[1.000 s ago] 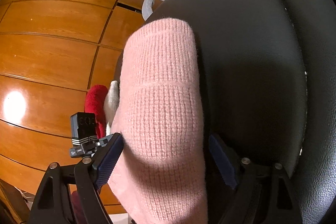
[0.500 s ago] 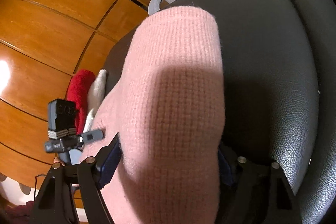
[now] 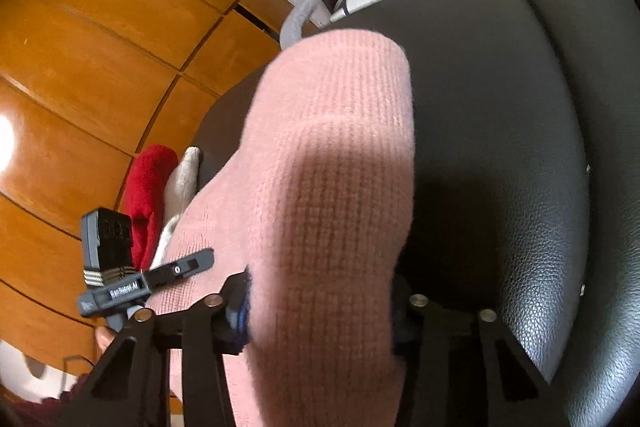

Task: Fold clothes
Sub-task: 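Grip the folded sweater edges with both tools and lift it, then carry the folded sweater with both tools onto the red and white stack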

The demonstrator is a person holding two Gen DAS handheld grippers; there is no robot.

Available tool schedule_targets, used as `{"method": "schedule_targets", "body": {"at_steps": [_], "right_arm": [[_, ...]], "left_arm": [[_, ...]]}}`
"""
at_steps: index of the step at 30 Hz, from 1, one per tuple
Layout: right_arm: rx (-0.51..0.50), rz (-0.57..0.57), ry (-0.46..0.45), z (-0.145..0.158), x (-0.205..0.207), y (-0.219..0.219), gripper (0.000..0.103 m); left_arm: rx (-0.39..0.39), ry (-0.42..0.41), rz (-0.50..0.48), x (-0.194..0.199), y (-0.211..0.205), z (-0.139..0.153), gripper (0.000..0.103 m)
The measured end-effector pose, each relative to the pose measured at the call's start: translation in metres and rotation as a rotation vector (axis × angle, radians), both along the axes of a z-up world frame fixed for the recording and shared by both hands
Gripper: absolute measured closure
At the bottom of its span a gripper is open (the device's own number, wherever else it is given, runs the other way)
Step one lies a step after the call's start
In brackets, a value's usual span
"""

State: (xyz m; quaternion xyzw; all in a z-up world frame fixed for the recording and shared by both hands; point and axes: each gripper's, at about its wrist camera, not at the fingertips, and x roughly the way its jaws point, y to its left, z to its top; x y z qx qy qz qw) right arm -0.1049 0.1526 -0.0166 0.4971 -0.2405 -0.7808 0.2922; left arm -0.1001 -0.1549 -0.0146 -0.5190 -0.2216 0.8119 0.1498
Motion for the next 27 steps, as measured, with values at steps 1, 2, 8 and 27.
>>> {"method": "schedule_targets", "body": {"at_steps": [1, 2, 8, 27], "right_arm": [[0.005, 0.002, 0.012, 0.005, 0.002, -0.003, 0.06], [0.009, 0.003, 0.024, 0.009, 0.004, -0.005, 0.061], [-0.046, 0.059, 0.097, 0.049, 0.023, -0.026, 0.065], [-0.287, 0.532, 0.225, 0.2, -0.081, -0.32, 0.065]], "left_arm": [[-0.01, 0.008, 0.004, 0.002, 0.0, 0.002, 0.061], [-0.03, 0.02, 0.003, 0.005, 0.002, 0.006, 0.063], [-0.064, 0.121, -0.022, 0.029, 0.016, 0.041, 0.067], [-0.118, 0.341, 0.449, 0.06, -0.236, 0.189, 0.067]]}}
